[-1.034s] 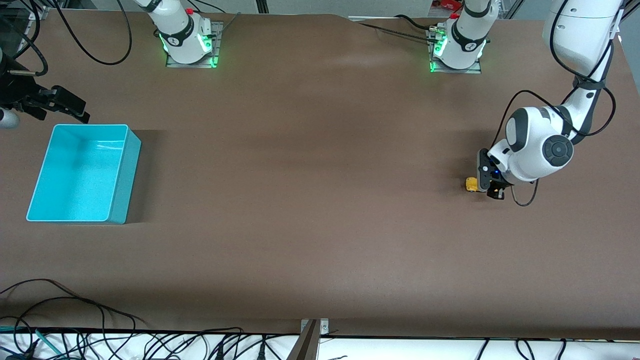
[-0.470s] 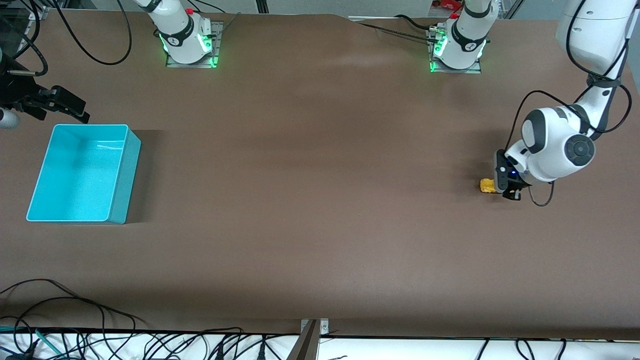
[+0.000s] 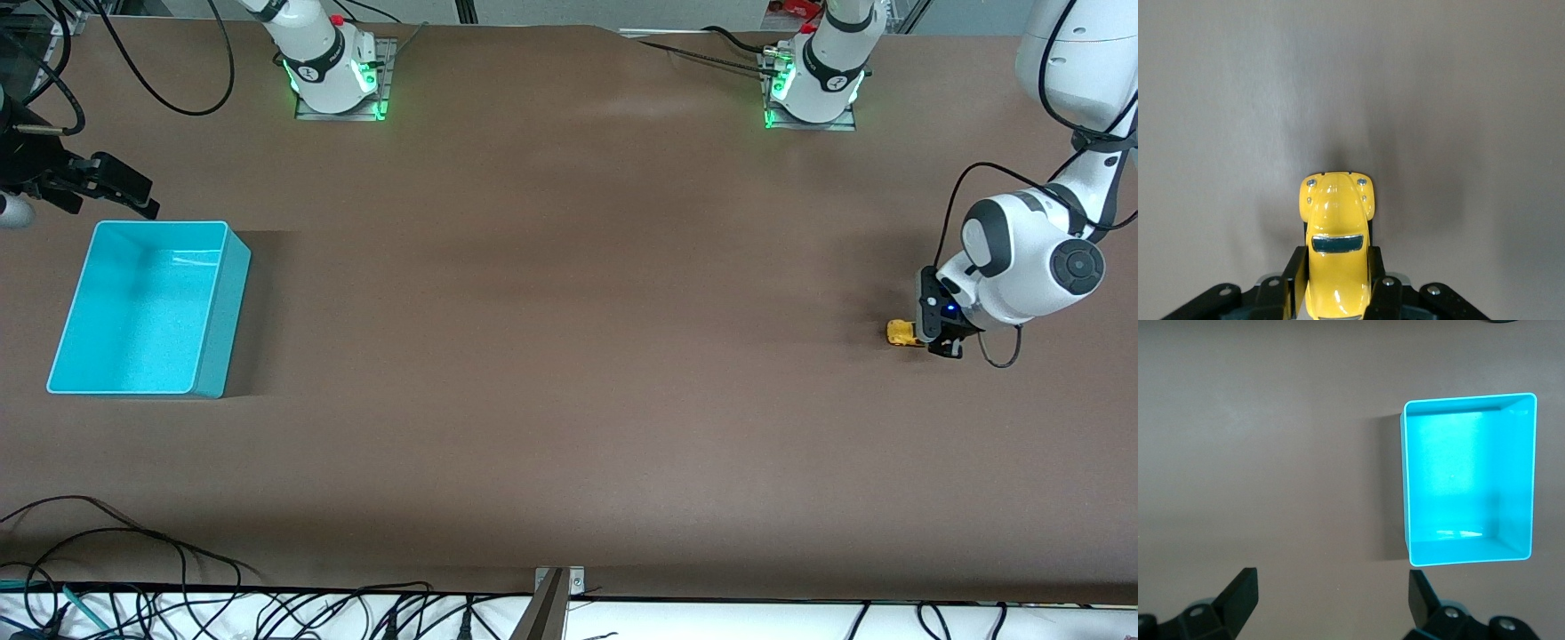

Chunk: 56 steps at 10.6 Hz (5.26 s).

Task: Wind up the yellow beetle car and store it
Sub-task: 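Drag the gripped car backward along the table with the left gripper, then open the left gripper to release the car and raise it, then reach the right gripper toward the car while the left gripper retracts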

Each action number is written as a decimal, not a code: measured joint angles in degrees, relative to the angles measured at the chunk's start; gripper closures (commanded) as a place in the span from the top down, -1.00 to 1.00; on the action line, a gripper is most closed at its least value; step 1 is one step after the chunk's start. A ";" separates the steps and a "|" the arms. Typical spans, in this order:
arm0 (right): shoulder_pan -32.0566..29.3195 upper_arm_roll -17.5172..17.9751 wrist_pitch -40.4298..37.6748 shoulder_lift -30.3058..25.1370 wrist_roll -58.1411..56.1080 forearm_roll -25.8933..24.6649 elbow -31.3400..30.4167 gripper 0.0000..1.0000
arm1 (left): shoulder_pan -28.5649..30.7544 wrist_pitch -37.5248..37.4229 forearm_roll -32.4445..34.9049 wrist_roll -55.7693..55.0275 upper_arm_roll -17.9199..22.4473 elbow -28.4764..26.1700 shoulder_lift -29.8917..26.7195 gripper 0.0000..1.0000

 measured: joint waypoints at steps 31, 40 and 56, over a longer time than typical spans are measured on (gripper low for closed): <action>0.00 0.00 0.02 0.00 0.00 0.00 0.03 1.00 | 0.00 -0.39 -2.71 -0.93 1.02 4.75 -0.43 1.00; 0.00 0.01 0.03 0.00 0.00 0.00 0.07 1.00 | -3.61 -8.99 -2.71 -0.93 0.74 5.07 -17.09 1.00; -0.14 -0.45 3.32 7.90 5.95 -0.03 -0.26 1.00 | -9.17 -56.27 0.93 -72.91 0.53 27.33 -29.56 1.00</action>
